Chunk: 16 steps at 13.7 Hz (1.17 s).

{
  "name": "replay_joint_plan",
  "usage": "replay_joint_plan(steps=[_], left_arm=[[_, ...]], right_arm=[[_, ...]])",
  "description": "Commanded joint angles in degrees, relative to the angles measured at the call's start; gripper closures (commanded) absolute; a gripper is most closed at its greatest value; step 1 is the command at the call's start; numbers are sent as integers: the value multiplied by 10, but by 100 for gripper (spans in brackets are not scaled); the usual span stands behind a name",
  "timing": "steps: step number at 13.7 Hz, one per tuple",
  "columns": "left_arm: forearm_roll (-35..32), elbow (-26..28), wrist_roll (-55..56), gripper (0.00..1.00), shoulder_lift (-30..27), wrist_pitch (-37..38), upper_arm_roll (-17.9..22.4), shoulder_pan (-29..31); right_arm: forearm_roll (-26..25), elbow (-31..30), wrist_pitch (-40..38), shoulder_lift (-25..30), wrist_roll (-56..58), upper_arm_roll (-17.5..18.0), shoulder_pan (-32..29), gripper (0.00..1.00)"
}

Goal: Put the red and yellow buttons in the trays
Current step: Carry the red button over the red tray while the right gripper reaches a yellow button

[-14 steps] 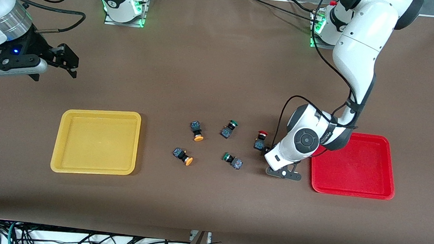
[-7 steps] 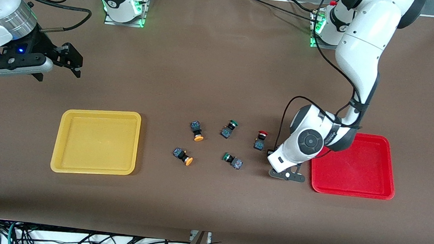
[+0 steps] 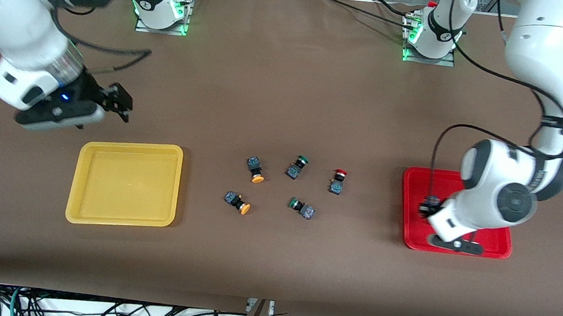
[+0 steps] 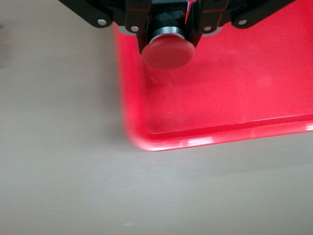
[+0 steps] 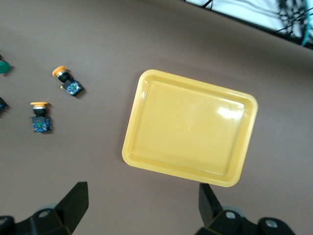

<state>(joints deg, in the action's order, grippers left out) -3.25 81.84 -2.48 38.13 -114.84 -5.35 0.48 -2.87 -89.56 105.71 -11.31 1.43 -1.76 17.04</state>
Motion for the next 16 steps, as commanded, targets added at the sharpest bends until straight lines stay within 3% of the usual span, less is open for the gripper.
replay_joint_plan(steps=[1, 3, 7, 11, 14, 15, 16], left_arm=[[9, 34, -88, 95, -13, 7, -8, 56], [10, 59, -96, 95, -11, 0, -7, 81], [6, 117, -117, 94, -10, -49, -6, 129], [3, 168, -137, 91, -2, -155, -6, 163], [3, 191, -147, 91, -2, -172, -7, 174], [3, 191, -148, 87, -3, -168, -7, 175], [3, 186, -148, 61, -6, -166, -7, 175]], right_arm=[[3, 28, 5, -47, -2, -1, 25, 0], [-5, 33, 10, -107, 4, -2, 31, 0], [-3, 35, 43, -155, 8, -2, 32, 0], [1, 39, 201, -229, 49, 4, 68, 0], [4, 51, 303, -291, 52, 4, 105, 0], [5, 63, 337, -317, 51, 6, 109, 0], [5, 85, 364, -350, 51, 14, 111, 0]])
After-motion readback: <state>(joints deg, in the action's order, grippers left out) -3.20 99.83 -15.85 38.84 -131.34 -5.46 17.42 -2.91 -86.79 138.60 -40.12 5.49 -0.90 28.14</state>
